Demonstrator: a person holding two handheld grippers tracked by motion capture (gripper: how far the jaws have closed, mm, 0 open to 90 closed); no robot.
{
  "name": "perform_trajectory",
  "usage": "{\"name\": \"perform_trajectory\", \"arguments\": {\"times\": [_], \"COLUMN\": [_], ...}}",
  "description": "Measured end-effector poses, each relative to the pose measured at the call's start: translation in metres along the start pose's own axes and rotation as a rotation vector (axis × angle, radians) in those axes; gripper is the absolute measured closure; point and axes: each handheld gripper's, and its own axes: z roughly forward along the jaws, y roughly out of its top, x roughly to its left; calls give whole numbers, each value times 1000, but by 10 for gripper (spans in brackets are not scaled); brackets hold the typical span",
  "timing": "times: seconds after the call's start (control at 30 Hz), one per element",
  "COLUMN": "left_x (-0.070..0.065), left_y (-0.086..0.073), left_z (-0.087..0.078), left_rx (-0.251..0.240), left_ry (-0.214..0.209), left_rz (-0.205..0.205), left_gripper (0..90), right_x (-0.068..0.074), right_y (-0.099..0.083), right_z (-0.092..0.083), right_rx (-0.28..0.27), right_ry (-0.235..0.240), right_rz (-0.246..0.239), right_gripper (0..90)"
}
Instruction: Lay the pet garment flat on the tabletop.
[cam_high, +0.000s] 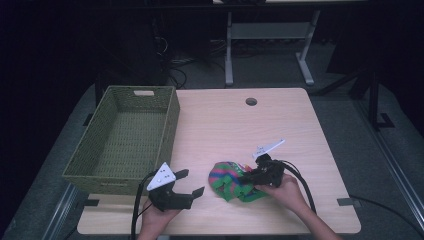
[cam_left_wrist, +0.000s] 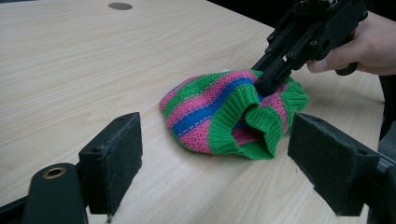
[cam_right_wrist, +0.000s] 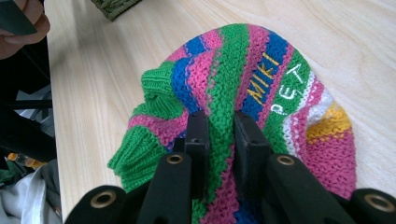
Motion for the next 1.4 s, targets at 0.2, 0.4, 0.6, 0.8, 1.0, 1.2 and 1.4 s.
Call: {"name": "perform_trajectory", "arguments": {"times": [0.2,0.4,0.6,0.8,1.0,1.2,1.4], "left_x": [-1,-1,-1,-1,0,-4,-1], "left_y": [0,0,0,1,1,2,2], "left_z": [2,2,2,2,1,2,4], "left_rx": [7,12,16,13,12,12,25], "left_ry": [-2,-6,-3,-2,-3,-15,-21], "left_rz": [6,7,7,13,12,23,18], "left_gripper": [174,174,174,174,174,174,174], "right_x": [7,14,16,17,20,19,15], "right_y": [-6,-13,-18,-25,-25,-23,-23], "right_z": [9,15,15,14,14,7,-8], "right_rx": [5,-22,-47,-86,-98,-180,-225], "right_ry": [22,21,17,-26,-44,0,7], "right_rz": [6,-17,-25,-75,-92,-80,-75], "right_gripper": [761,763,762,764,736,545,467]}}
